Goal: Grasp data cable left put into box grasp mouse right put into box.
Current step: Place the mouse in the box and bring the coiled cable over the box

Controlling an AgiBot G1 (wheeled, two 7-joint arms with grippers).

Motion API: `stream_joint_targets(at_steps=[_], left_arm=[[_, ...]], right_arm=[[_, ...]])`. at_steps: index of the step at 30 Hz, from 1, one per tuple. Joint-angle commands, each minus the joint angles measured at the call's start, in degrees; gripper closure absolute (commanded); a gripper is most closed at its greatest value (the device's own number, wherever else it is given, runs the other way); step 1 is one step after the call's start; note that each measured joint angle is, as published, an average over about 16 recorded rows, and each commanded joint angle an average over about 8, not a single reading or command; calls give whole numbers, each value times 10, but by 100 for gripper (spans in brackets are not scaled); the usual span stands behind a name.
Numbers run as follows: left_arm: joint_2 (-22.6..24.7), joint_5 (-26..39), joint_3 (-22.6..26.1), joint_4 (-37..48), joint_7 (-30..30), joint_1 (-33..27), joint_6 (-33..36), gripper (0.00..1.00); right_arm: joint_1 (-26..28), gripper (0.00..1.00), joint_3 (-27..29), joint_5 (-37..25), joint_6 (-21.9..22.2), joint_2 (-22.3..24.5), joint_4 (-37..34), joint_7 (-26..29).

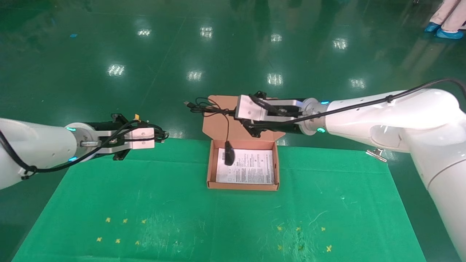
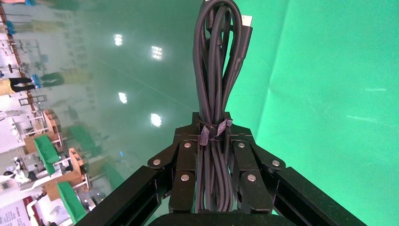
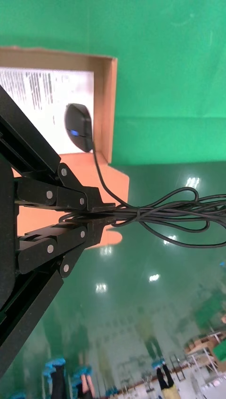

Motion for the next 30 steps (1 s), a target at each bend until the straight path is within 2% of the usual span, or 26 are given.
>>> stream_joint_targets(at_steps=[1, 12, 24, 25, 30], left_arm=[[0, 0, 0, 0, -1, 0, 2, 100], [0, 1, 0, -1, -1, 0, 2, 100], [0, 1, 0, -1, -1, 0, 2, 100], [0, 1, 0, -1, -1, 0, 2, 100], [0, 1, 0, -1, -1, 0, 2, 100]], right_arm=[[-2, 100, 0, 3, 1, -4, -10, -3], [-17, 100, -26, -21, 45, -12, -81, -5], [-56, 100, -71, -15, 86, -21, -45, -16], [-58, 94, -76, -14, 88, -21, -42, -14], [-63, 32, -97, -8, 93, -22, -32, -2]])
